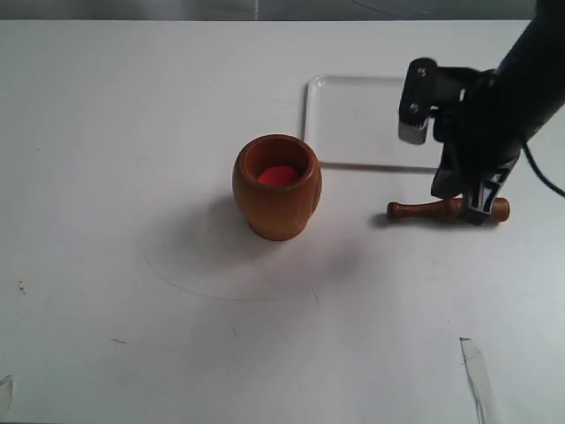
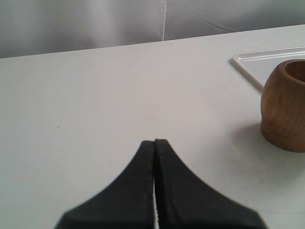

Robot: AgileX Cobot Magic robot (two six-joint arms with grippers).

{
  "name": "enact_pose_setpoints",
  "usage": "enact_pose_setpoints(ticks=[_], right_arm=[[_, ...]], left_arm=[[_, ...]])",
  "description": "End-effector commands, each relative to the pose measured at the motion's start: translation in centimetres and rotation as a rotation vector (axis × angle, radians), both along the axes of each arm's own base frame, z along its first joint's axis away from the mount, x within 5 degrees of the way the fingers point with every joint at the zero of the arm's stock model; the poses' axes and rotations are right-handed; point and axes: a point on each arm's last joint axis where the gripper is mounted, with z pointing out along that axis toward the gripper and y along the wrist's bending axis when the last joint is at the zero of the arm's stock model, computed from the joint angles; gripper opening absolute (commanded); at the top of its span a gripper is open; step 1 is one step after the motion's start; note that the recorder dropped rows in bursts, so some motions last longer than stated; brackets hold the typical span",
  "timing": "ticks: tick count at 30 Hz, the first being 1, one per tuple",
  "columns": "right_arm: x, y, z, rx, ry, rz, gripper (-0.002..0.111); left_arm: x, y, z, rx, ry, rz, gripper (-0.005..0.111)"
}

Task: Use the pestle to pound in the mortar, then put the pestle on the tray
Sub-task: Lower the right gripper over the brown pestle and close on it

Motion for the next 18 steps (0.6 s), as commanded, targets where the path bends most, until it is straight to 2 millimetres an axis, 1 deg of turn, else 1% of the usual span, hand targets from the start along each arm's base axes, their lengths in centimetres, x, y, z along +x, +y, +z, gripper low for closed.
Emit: enact_pose_setpoints(ticks=[1,3,5,7,10,13,15,18], right_arm=[[0.5,0.9,-1.9,-0.056,-0.005,0.026,0.0],[0.8,1.1,-2.6,-0.058,-0.003,0.028,0.002],[0.9,1.1,-3.0,-0.062,-0.001,0.029,0.008],[1.1,1.2,-3.4,-0.061,-0.003,0.028,0.018],[1.6,1.5,-3.6,-0.031,-0.045,0.015,0.038],[2.1,2.0,-3.6,0.029,-0.091,-0.022,0.052],[2.2,2.3,-3.8,0.055,-0.097,-0.044,0.056],[2.2,2.3,-4.2,0.048,-0.081,-0.045,0.056]], left_arm=[[0.0,-0.1,0.0,-0.015,-0.004,-0.006,0.0],[0.0,-0.1,0.0,-0.015,-0.004,-0.006,0.0],[0.0,-0.1,0.0,-0.015,-0.004,-0.006,0.0],[0.0,-0.1,0.0,-0.015,-0.004,-0.006,0.0],[0.0,-0.1,0.0,-0.015,-0.004,-0.006,0.0],[0.0,-0.1,0.0,-0.015,-0.004,-0.006,0.0],[0.0,-0.1,0.0,-0.015,-0.004,-0.006,0.0],[0.0,-0.1,0.0,-0.015,-0.004,-0.006,0.0]])
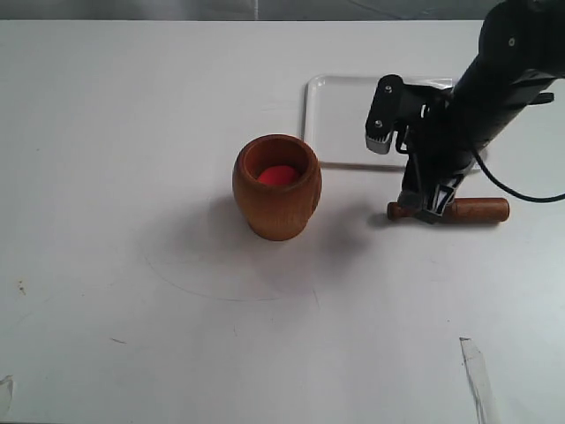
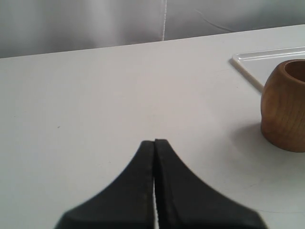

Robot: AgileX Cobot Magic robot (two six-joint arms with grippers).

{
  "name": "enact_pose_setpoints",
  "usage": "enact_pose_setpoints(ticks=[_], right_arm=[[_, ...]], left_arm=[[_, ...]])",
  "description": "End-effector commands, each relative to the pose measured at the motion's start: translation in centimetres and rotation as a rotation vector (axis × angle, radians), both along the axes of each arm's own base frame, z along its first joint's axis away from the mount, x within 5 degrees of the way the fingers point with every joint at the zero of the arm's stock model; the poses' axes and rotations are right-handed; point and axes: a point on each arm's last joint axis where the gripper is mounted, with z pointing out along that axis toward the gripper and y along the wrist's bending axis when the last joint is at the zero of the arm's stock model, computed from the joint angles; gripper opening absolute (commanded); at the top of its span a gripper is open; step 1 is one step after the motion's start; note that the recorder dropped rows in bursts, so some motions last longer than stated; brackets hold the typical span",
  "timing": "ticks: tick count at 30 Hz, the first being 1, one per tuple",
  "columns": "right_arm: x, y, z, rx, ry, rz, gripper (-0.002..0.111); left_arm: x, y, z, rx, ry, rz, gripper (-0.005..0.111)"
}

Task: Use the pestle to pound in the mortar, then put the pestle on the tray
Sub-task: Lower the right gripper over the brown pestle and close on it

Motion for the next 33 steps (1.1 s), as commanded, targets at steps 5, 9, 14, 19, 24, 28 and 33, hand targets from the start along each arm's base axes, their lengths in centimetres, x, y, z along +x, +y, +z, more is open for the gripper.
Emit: enact_pose_setpoints(ticks=[5,9,14,19,24,28,33], right_arm=[[0.1,0.3,-1.7,-0.019,0.05,0.059,0.051],[0.2,0.3,-2.8,-0.038,0.065,0.103,0.051],[0.6,0.3,-3.5,-0.045,0.042,0.119,0.051],[0.7,0.3,-3.6,-0.046,0.031,0.122,0.05],[0.5,0.2,-4.4,-0.074,0.069,0.136,0.046],[0.4,0.1,-6.0,-0.098,0.118,0.141,0.043],[0.4,-0.1,-7.3,-0.131,0.143,0.161,0.027]], left_arm=[[0.0,-0.1,0.0,-0.015,-0.004,-0.006,0.0],[0.0,-0.1,0.0,-0.015,-0.004,-0.006,0.0],[0.0,-0.1,0.0,-0.015,-0.004,-0.006,0.0],[0.0,-0.1,0.0,-0.015,-0.004,-0.006,0.0],[0.0,-0.1,0.0,-0.015,-0.004,-0.006,0.0],[0.0,-0.1,0.0,-0.015,-0.004,-0.006,0.0],[0.0,-0.1,0.0,-0.015,-0.004,-0.006,0.0]])
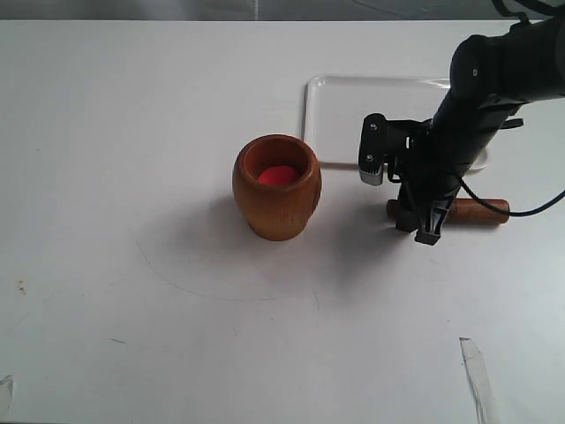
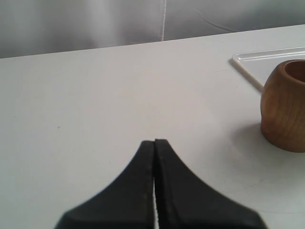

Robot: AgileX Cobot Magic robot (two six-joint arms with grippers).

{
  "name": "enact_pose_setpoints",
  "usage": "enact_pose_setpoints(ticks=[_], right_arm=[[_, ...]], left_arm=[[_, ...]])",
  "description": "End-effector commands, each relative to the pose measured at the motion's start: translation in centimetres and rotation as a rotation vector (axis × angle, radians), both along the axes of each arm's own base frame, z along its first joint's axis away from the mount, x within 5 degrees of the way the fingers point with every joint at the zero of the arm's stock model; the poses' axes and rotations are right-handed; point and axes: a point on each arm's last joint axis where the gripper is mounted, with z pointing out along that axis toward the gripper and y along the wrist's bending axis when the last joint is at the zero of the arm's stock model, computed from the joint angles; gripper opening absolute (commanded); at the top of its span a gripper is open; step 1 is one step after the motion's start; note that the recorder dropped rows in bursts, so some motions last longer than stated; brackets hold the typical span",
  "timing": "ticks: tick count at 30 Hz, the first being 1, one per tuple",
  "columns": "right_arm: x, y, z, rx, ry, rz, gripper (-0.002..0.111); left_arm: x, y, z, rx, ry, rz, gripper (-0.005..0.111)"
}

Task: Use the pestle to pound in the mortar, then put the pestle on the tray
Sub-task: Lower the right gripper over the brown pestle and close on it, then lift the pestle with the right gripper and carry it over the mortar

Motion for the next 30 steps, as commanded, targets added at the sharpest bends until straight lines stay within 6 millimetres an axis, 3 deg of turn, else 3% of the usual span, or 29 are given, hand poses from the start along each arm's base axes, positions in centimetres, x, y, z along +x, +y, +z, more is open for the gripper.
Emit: enact_pose_setpoints(ticks=[1,4,13,16,21,30], right_arm=[[-0.1,-0.4,-2.3,-0.054,0.027,0.046,0.019],[-0.1,-0.5,-2.4,-0.066,0.024,0.052,0.0],[0.3,-0.8,-2.3,-0.098,-0.012,-0.048,0.0],[0.7,-0.5,-1.0,-0.073,-0.046,-0.09,0.0],[0.9,0.2,3.6,0.037,-0.164,-0.179,0.0],[-1.3,1.8,16.0,0.515,-0.485,-0.336,0.0]], left_arm=[[0.0,-0.1,0.0,-0.015,-0.004,-0.006,0.0],[0.0,-0.1,0.0,-0.015,-0.004,-0.006,0.0],[0.0,-0.1,0.0,-0.015,-0.004,-0.006,0.0],[0.0,-0.1,0.0,-0.015,-0.004,-0.006,0.0],[0.0,-0.1,0.0,-0.015,-0.004,-0.006,0.0],[0.0,-0.1,0.0,-0.015,-0.004,-0.006,0.0]])
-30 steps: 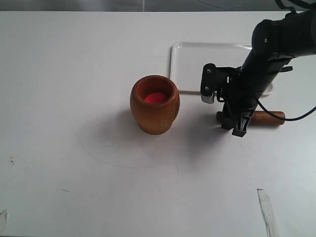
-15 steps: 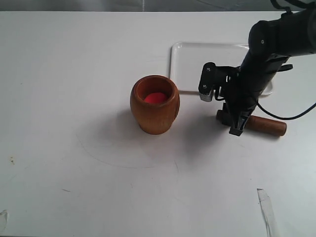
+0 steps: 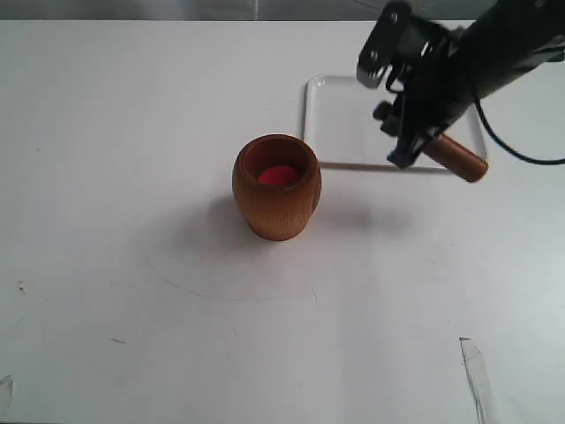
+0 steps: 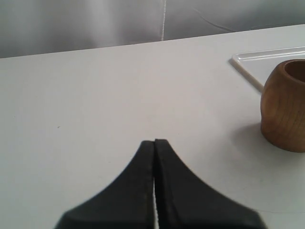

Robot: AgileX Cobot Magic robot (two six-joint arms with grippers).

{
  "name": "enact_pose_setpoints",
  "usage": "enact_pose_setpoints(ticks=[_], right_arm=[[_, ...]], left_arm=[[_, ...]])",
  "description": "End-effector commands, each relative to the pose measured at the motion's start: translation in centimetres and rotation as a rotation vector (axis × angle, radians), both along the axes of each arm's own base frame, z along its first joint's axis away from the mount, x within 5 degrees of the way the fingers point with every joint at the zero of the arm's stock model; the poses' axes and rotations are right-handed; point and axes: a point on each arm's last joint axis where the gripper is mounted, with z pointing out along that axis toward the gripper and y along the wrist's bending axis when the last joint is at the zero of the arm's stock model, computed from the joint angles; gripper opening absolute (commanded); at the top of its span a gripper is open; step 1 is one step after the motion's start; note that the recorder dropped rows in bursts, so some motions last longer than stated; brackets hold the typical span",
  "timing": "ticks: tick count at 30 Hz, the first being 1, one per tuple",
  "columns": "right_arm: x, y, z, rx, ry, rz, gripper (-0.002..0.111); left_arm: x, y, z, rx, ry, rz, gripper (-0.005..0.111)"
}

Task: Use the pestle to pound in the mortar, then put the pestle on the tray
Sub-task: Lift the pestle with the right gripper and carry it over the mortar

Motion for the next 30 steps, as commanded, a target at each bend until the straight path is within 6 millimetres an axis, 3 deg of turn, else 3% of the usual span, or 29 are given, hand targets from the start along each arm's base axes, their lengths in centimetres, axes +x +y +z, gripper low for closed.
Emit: enact_pose_setpoints(ticks=[1,6,14,21,24,30], right_arm=[[-1.6,0.8,6.0,0.258,-0.18,-0.065,0.0],[-3.7,2.5,9.9,0.466,-0.302,-0.066,0.0],[-6.7,7.8,11.3,0.661,-0.428,-0.006,0.0],[-8.5,10.9,9.4,0.773,-0.488,-0.037,0.0],[-9.0,10.7,8.1,0.861,-0.558,-0.095,0.0],[-11.3,9.0,5.4,1.146,-0.566,-0.042,0.0]], left_arm=[[0.0,-0.1,0.0,-0.015,-0.004,-0.006,0.0],[0.0,-0.1,0.0,-0.015,-0.004,-0.006,0.0],[0.0,-0.1,0.0,-0.015,-0.004,-0.006,0.0],[0.0,-0.1,0.0,-0.015,-0.004,-0.006,0.0],[0.0,-0.1,0.0,-0.015,-0.004,-0.006,0.0],[0.0,-0.1,0.0,-0.015,-0.004,-0.006,0.0]])
